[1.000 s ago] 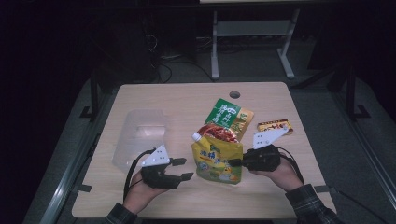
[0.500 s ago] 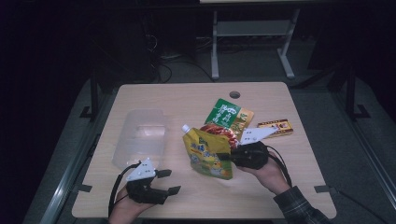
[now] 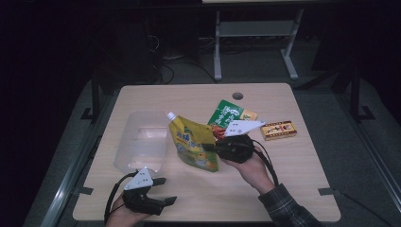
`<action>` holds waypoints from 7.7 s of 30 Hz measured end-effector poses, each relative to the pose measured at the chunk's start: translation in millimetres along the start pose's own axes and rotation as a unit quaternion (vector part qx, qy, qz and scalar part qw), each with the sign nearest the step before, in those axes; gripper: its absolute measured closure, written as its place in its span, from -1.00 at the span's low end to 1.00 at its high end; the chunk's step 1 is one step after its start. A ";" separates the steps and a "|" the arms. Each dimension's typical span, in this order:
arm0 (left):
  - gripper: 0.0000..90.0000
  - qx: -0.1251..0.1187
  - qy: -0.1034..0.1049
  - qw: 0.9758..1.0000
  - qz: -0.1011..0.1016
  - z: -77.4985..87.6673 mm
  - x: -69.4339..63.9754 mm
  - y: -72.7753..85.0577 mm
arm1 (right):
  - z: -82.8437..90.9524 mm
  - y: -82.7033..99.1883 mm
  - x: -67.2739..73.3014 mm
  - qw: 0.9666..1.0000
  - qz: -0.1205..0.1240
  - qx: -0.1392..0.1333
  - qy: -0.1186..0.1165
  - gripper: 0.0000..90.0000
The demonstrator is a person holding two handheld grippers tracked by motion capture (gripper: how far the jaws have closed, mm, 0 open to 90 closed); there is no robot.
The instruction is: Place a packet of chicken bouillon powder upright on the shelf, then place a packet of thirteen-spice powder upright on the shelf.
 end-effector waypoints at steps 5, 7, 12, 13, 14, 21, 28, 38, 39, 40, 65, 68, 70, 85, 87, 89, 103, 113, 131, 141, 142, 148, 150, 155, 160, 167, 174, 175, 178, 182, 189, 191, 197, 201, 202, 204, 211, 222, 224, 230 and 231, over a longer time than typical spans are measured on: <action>-0.50 0.014 0.005 1.000 -0.010 -6.0 -3.2 0.2 | -14.7 -16.5 6.8 1.000 0.012 -0.012 -0.009 1.00; -0.51 0.019 0.003 1.000 -0.013 -6.7 -4.0 -0.3 | -19.0 -21.9 9.2 1.000 0.016 -0.015 -0.010 1.00; -0.51 0.024 0.006 1.000 -0.016 -7.8 -3.9 0.1 | -26.7 -32.1 13.2 0.999 0.018 -0.027 -0.016 1.00; -0.52 0.026 0.007 1.000 -0.016 -8.3 -4.5 0.2 | -31.5 -37.2 15.3 0.999 0.020 -0.033 -0.018 1.00; -0.52 0.027 0.006 0.999 -0.017 -8.7 -4.7 0.1 | -33.2 -38.8 16.2 0.999 0.020 -0.036 -0.019 1.00; -0.54 0.035 0.003 0.999 -0.025 -10.3 -4.4 1.1 | -46.5 -51.3 24.2 0.998 0.027 -0.042 -0.024 1.00; -0.55 0.036 0.003 0.999 -0.033 -12.1 -4.5 1.0 | -63.3 -62.4 32.3 0.998 0.037 -0.046 -0.031 1.00; -0.56 0.039 -0.002 0.999 -0.031 -9.4 -4.5 3.8 | -88.2 -70.3 41.5 0.997 0.028 -0.054 -0.040 1.00; -0.56 0.039 -0.002 0.999 -0.031 -9.4 -4.5 3.8 | -88.2 -70.3 41.5 0.997 0.028 -0.054 -0.040 1.00; -0.56 0.036 -0.002 0.999 -0.030 -7.9 -4.1 4.9 | -90.4 -70.6 41.5 0.997 0.030 -0.055 -0.042 1.00; -0.57 0.043 -0.002 0.999 -0.025 -2.8 -3.8 14.2 | -140.1 -69.0 51.0 0.996 0.021 -0.078 -0.039 1.00; -0.57 0.044 -0.001 0.999 -0.028 -2.7 -3.6 14.4 | -144.4 -67.7 52.9 0.996 0.020 -0.083 -0.041 1.00; -0.57 0.044 -0.001 0.999 -0.027 -2.8 -3.8 14.4 | -146.7 -67.1 53.4 0.995 0.021 -0.085 -0.041 1.00; -0.57 0.047 0.001 0.999 -0.027 -3.9 -4.6 14.6 | -152.2 -60.1 57.5 0.995 0.026 -0.087 -0.045 1.00; -0.57 0.050 -0.001 0.998 -0.030 -3.5 -4.2 14.6 | -154.0 -58.4 58.5 0.995 0.025 -0.081 -0.047 1.00; -0.57 0.051 -0.001 0.998 -0.032 -3.3 -4.0 14.7 | -155.8 -56.7 60.0 0.995 0.028 -0.077 -0.049 1.00; -0.57 0.051 0.001 0.998 -0.029 -4.5 -4.4 14.8 | -162.4 -48.6 61.0 0.997 0.036 -0.044 -0.056 0.98; -0.57 0.054 0.002 0.998 -0.028 -5.0 -3.9 15.0 | -160.6 -44.9 59.0 0.997 0.043 -0.031 -0.055 0.98; -0.57 0.060 0.001 0.998 -0.029 -6.3 -2.3 15.5 | -159.8 -34.1 55.5 0.997 0.043 0.001 -0.059 0.97; -0.57 0.059 -0.002 0.998 -0.023 -5.9 -1.1 15.6 | -163.8 -34.2 59.2 0.997 0.033 -0.005 -0.068 0.97; -0.57 0.058 -0.003 0.998 -0.023 -5.7 -0.8 15.6 | -164.3 -34.4 59.8 0.997 0.033 -0.005 -0.068 0.97; -0.57 0.057 -0.002 0.998 -0.022 -5.8 -1.0 15.7 | -167.7 -36.0 61.8 0.997 0.032 -0.007 -0.070 0.94; -0.57 0.056 -0.002 0.998 -0.021 -5.7 -0.9 15.7 | -167.3 -36.0 62.4 0.997 0.030 -0.006 -0.071 0.87; -0.57 0.060 -0.002 0.998 -0.023 -6.1 -1.2 15.4 | -158.0 -33.2 61.4 0.996 0.036 0.008 -0.081 0.52; -0.57 0.061 -0.002 0.998 -0.025 -6.6 -1.0 14.9 | -140.2 -28.0 57.5 0.995 0.045 0.029 -0.082 0.31; -0.57 0.055 0.001 0.998 -0.020 -8.5 -0.9 12.7 | -115.6 -16.3 46.5 0.996 0.048 0.041 -0.070 0.18; -0.57 0.051 0.002 0.998 -0.021 -11.6 -2.5 7.8 | -85.2 7.8 26.8 0.995 0.051 0.067 -0.047 0.10; -0.57 0.052 0.001 0.998 -0.022 -12.4 -3.2 6.8 | -85.2 7.8 26.8 0.995 0.051 0.067 -0.047 0.10; -0.57 0.054 0.001 0.998 -0.030 -15.2 -5.1 3.0 | -73.0 18.4 18.7 0.995 0.046 0.076 -0.034 0.07; -0.57 0.052 0.002 0.998 -0.038 -20.8 -5.5 -4.6 | -57.1 29.8 7.9 0.996 0.036 0.083 -0.019 0.05; -0.57 0.055 0.008 0.997 -0.049 -34.2 -6.4 -18.7 | -23.8 48.8 -13.0 0.996 0.013 0.082 0.013 0.06; -0.57 0.052 0.010 0.997 -0.049 -38.8 -7.6 -24.3 | -14.5 54.8 -19.3 0.996 0.006 0.083 0.022 0.10; -0.56 0.047 0.015 0.997 -0.059 -51.4 -4.8 -38.4 | 7.9 71.2 -34.0 0.994 -0.009 0.096 0.058 0.31; -0.56 0.045 0.014 0.997 -0.061 -57.3 -0.2 -43.8 | 20.9 80.2 -42.9 0.993 -0.025 0.098 0.062 0.62; -0.56 0.043 0.017 0.997 -0.053 -58.7 -0.4 -44.3 | 23.7 82.4 -45.7 0.992 -0.026 0.101 0.065 0.71; -0.56 0.041 0.015 0.997 -0.057 -60.6 1.5 -46.5 | 28.5 87.0 -52.8 0.992 -0.030 0.103 0.073 0.89; -0.56 0.037 0.017 0.998 -0.056 -63.5 2.7 -50.5 | 45.5 95.5 -82.5 0.985 -0.067 0.111 0.111 1.00; -0.56 0.035 0.020 0.997 -0.059 -60.0 0.9 -50.2 | 67.2 99.1 -156.6 0.958 -0.143 0.119 0.219 1.00; -0.56 0.036 0.021 0.997 -0.061 -60.3 0.3 -50.5 | 66.6 99.3 -170.7 0.954 -0.152 0.117 0.231 1.00; -0.56 0.035 0.022 0.997 -0.062 -60.5 0.2 -50.6 | 56.5 101.1 -205.1 0.944 -0.171 0.109 0.259 1.00; -0.56 0.036 0.023 0.997 -0.064 -60.0 0.2 -50.7 | 54.1 102.7 -210.0 0.941 -0.180 0.115 0.262 1.00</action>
Point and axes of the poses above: each handheld gripper's, and its own axes: z roughly backward along the jaws, y roughly out of its underside, x roughly to its left, the point moved 2 cm from there along -z, roughly forward along the jaws, and after that the axes turned 9 degrees about x, right-handed, at the moved point
